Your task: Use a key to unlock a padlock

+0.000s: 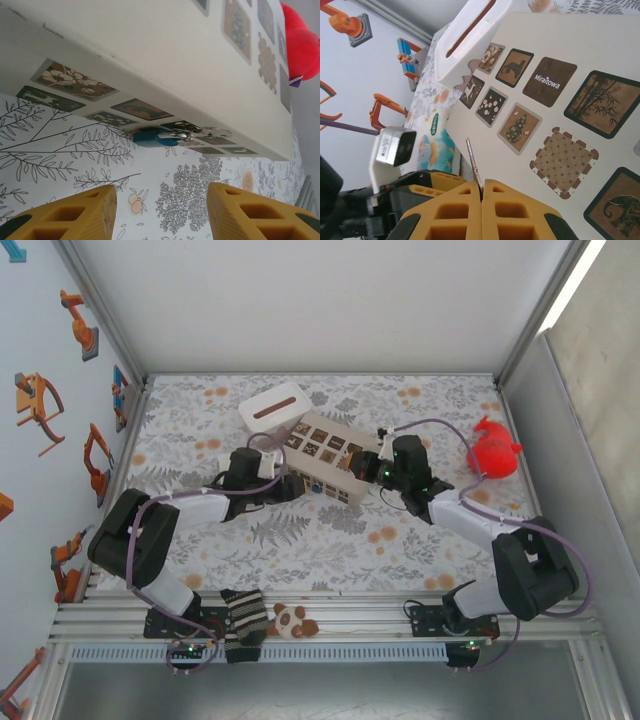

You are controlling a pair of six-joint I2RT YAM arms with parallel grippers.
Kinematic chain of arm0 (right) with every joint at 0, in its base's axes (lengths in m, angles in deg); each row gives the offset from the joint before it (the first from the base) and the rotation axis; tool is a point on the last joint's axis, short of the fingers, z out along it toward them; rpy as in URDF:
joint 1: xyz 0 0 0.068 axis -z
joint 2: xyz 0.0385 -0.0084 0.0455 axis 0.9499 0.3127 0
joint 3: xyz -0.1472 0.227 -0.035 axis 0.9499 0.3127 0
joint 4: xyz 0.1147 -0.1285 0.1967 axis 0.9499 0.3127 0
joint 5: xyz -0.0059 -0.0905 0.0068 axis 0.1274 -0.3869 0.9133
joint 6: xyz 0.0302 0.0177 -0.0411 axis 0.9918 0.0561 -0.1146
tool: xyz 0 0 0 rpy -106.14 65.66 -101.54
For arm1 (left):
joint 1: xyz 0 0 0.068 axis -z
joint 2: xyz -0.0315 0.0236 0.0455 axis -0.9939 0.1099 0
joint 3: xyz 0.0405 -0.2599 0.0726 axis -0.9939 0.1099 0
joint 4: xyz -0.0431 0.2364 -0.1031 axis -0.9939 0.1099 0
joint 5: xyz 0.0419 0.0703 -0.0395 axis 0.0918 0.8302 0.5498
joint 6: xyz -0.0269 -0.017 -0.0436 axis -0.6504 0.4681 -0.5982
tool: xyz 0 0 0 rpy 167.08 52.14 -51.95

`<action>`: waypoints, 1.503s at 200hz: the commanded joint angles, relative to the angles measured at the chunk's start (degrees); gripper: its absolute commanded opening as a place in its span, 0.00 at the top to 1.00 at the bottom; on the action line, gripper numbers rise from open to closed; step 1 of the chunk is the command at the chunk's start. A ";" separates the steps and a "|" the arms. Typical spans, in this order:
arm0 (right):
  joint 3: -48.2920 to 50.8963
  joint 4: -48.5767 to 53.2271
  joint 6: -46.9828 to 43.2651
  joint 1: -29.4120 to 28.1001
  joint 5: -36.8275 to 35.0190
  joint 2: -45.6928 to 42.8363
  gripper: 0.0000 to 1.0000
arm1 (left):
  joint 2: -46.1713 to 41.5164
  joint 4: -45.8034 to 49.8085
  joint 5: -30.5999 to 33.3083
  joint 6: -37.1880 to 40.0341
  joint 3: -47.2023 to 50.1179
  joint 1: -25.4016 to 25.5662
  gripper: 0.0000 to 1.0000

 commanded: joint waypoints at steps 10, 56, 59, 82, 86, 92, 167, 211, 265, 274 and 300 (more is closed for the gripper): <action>1.37 -3.33 0.44 -0.70 0.05 0.16 1.00 | 3.46 -7.70 -2.97 0.70 -1.17 0.02 0.51; 0.91 -6.62 0.46 -1.32 -0.82 4.36 1.00 | 7.28 -20.53 -2.11 -0.33 2.50 -0.07 0.52; 0.81 -6.66 0.32 -1.34 -0.87 4.51 1.00 | 7.31 -21.01 -1.94 0.02 2.80 -0.07 0.52; 0.44 -6.56 -0.18 -1.56 -1.54 5.33 1.00 | 6.61 -22.74 -1.53 3.38 4.56 0.01 0.52; 0.38 -6.49 -0.29 -1.52 -1.67 5.42 1.00 | 6.39 -22.63 -1.53 4.38 4.79 0.06 0.52; 0.32 -6.34 -0.52 -1.60 -1.87 5.59 1.00 | 6.04 -22.12 -1.40 5.72 5.01 0.23 0.52; 0.10 -4.47 -1.38 -1.92 -3.56 7.79 1.00 | 5.98 -22.08 0.85 13.38 7.32 3.13 0.50; -1.02 -1.98 -2.26 -2.21 -3.65 9.52 1.00 | 7.41 -24.20 2.83 14.60 7.34 3.88 0.50; -1.61 0.43 -2.85 -2.58 -4.35 11.21 1.00 | 11.43 -26.72 3.33 15.77 5.77 3.88 0.50; -1.58 0.65 -2.86 -2.73 -4.43 11.47 1.00 | 12.03 -27.08 3.14 15.88 5.51 3.96 0.50; -1.57 1.07 -2.95 -2.99 -4.70 12.10 1.00 | 13.52 -27.80 2.66 16.49 4.56 3.97 0.49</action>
